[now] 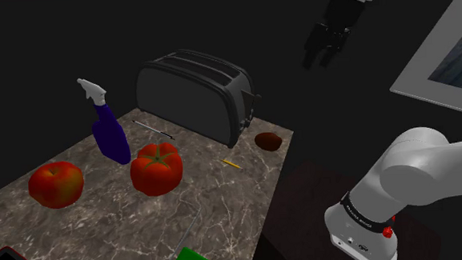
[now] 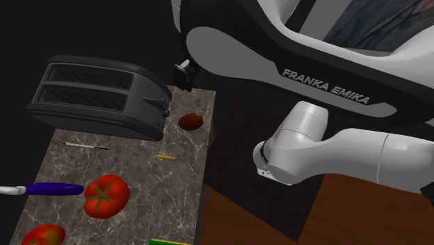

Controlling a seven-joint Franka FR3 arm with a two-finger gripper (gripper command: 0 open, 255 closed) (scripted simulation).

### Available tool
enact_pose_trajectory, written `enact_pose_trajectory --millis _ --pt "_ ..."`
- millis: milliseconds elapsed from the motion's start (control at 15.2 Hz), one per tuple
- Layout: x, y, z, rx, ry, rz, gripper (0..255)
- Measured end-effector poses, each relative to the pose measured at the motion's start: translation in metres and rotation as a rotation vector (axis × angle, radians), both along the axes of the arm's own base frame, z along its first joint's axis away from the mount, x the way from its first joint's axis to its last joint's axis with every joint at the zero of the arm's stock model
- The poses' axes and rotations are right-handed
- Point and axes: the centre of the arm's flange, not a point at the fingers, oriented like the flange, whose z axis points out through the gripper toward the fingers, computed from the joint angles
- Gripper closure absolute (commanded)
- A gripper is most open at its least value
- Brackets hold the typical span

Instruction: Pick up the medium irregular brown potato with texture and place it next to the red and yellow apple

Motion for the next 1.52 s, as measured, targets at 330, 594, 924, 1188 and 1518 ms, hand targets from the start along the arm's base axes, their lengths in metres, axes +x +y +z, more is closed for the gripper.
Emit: enact_pose_trajectory --millis 330,594,924,1188,1518 --pt "0.004 -0.009 -0.041 0.052 -0.009 0.091 0" --pt "0.005 -0.016 -0.095 0.122 -0.024 0.214 0" --pt "0.016 -0.029 -0.166 0.21 -0.043 0.368 0" --pt "0.025 -0.024 -0.219 0.28 -0.058 0.493 0" --pt "0.032 -0.017 -0.265 0.322 -0.07 0.574 0"
